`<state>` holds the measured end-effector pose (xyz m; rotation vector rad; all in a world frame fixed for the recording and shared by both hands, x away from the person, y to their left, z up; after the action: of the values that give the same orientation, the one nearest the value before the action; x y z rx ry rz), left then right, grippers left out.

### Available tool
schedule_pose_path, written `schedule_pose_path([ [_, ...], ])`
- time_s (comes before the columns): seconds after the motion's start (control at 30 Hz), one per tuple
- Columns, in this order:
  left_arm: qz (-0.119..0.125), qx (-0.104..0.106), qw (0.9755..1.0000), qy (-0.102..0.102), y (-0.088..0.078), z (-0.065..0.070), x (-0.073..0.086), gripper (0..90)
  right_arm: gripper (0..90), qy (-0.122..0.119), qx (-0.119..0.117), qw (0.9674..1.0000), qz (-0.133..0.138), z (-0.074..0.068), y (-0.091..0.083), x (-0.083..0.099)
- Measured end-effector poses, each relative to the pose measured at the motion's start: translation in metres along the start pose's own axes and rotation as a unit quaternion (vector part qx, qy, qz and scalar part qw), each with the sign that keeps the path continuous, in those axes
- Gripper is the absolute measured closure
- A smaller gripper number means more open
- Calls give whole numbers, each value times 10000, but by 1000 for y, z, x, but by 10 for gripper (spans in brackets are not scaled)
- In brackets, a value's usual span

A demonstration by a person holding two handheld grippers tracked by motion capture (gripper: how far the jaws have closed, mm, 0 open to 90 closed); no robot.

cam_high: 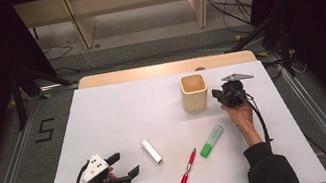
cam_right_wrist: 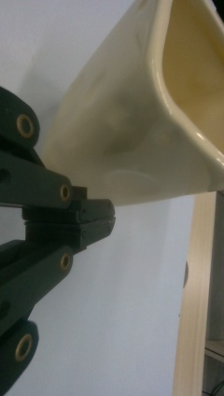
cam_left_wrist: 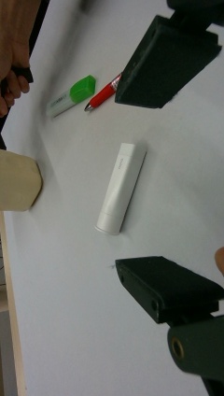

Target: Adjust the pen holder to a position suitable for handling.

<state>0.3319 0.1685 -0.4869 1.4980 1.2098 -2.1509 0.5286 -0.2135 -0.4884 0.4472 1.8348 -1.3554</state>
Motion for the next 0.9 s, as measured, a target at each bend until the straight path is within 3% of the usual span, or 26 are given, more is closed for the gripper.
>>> schedule_pose_path([
  [0.23,-6,6,10000,5,0,0,0,163,900,-121,-19,9999,-79,-3,10,-4],
  [0.33,0,9,10000,11,0,0,0,163,900,-57,-61,9999,-116,-3,13,-5],
  [0.9,-21,-13,10000,6,1,0,0,163,900,-185,-82,9994,-292,-7,22,-5],
])
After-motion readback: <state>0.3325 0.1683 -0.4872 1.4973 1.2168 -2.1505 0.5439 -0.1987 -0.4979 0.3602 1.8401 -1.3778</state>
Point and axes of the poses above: each handheld gripper's, and its own axes: y roughly forward along the jaws, x roughly out of its underside, z roughly to its right, the point moved 5 cm from there along y, roughly forward along the jaws, and after that the axes turned 5 degrees about -z, right-handed, at the moved point
